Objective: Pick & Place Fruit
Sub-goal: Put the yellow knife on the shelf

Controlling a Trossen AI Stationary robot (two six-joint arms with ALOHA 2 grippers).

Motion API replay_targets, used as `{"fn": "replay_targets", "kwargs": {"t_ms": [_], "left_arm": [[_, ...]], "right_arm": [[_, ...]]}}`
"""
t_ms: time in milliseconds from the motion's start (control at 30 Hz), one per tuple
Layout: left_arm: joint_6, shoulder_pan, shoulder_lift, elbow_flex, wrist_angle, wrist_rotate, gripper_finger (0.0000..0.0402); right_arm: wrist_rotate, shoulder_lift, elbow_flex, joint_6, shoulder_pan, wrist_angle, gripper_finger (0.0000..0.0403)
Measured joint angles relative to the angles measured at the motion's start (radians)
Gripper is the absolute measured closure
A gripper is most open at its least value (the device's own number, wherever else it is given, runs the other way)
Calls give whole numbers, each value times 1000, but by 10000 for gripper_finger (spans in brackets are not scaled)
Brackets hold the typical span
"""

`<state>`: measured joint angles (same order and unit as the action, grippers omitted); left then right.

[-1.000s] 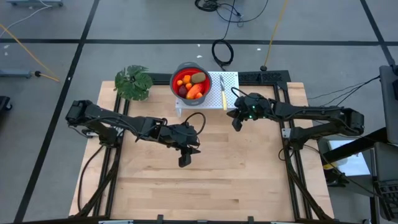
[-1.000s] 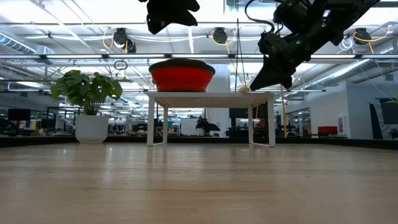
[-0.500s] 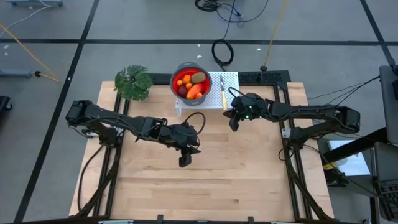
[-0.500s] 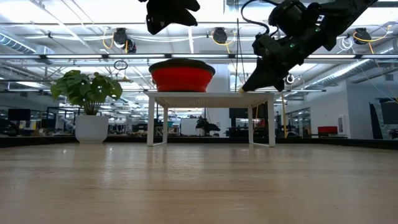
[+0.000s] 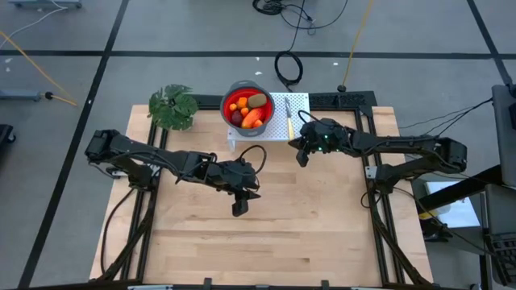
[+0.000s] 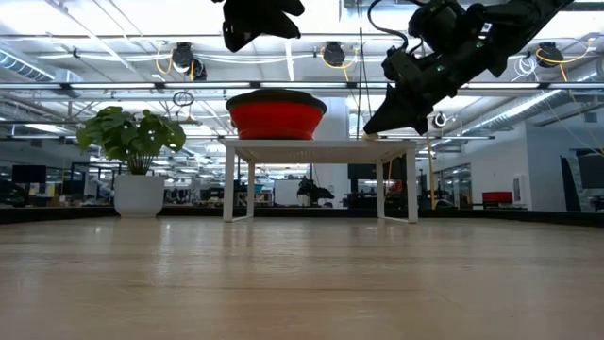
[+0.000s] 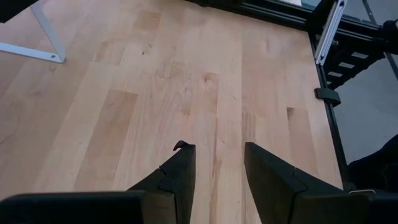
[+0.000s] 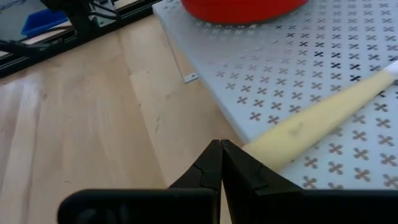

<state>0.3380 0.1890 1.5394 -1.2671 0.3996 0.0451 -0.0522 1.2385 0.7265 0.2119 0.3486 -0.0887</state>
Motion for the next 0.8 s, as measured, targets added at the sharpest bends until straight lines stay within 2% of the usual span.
{"fn": "replay_targets", "kwargs": {"t_ms": [200,367,800], "left_arm": [[-3,0,0,0,-9,0,266],[-3,0,0,0,-9,-1,266],[-2,0,0,0,-8,-1,266]], "right_arm": [[-6,0,0,0,13,-4,403],[-108,0,0,3,3,-6,403],[-75,-5,0,-50,13,25,403]]}}
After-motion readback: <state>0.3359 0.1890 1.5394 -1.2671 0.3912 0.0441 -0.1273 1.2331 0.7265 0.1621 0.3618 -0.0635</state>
